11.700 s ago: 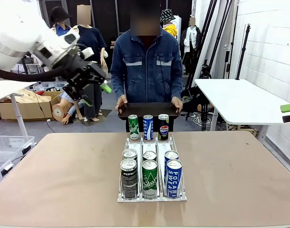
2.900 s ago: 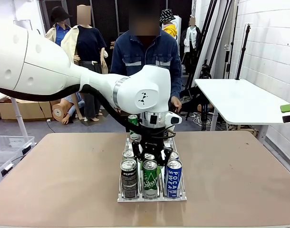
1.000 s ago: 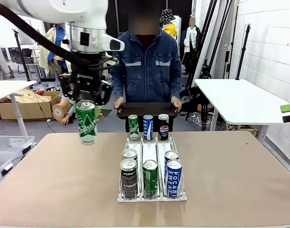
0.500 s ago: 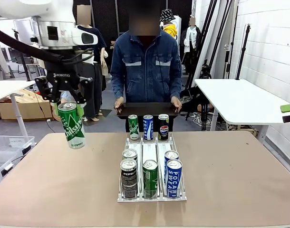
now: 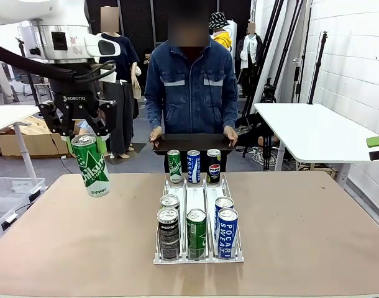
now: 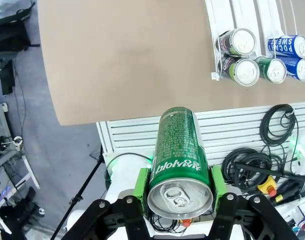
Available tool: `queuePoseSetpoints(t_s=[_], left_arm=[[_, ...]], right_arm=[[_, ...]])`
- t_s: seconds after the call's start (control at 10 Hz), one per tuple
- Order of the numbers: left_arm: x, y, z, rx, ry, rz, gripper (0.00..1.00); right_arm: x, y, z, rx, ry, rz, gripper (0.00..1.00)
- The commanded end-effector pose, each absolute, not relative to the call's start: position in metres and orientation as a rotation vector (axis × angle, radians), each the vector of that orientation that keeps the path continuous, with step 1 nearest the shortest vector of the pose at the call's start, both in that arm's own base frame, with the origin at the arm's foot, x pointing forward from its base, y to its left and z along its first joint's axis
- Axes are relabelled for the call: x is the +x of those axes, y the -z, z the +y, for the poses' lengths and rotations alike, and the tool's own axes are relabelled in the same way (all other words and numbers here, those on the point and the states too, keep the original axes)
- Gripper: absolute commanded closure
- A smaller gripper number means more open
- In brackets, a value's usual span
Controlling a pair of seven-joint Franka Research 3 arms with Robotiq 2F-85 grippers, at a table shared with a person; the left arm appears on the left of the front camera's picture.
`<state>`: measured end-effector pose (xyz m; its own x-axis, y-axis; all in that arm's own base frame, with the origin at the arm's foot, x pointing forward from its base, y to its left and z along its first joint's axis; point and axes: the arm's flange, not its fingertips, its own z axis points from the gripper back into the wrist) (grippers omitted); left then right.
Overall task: Retrieve and hand over the desired beverage to the person.
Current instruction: Pick up a can of the same type that the person held from the Automatic Can Dispenser, then place the picked can on the Handle tray extended by the person.
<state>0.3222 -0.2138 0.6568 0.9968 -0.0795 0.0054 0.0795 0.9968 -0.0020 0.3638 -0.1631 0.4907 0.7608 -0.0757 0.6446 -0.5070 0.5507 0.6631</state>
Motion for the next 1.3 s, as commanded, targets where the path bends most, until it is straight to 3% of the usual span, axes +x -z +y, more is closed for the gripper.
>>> queuePoseSetpoints(t_s=[0.0, 1.2], left_arm=[[0.3243, -0.6605, -0.2119, 0.001, 0.085, -0.015, 1.0], [0.3243, -0.6605, -0.2119, 0.001, 0.085, -0.015, 1.0]], right_arm=[[0.3638, -0.4918, -0.1628, 0.977, -0.277, -0.683, 0.0], [0.3638, -0.4918, -0.1628, 0.977, -0.277, -0.683, 0.0]])
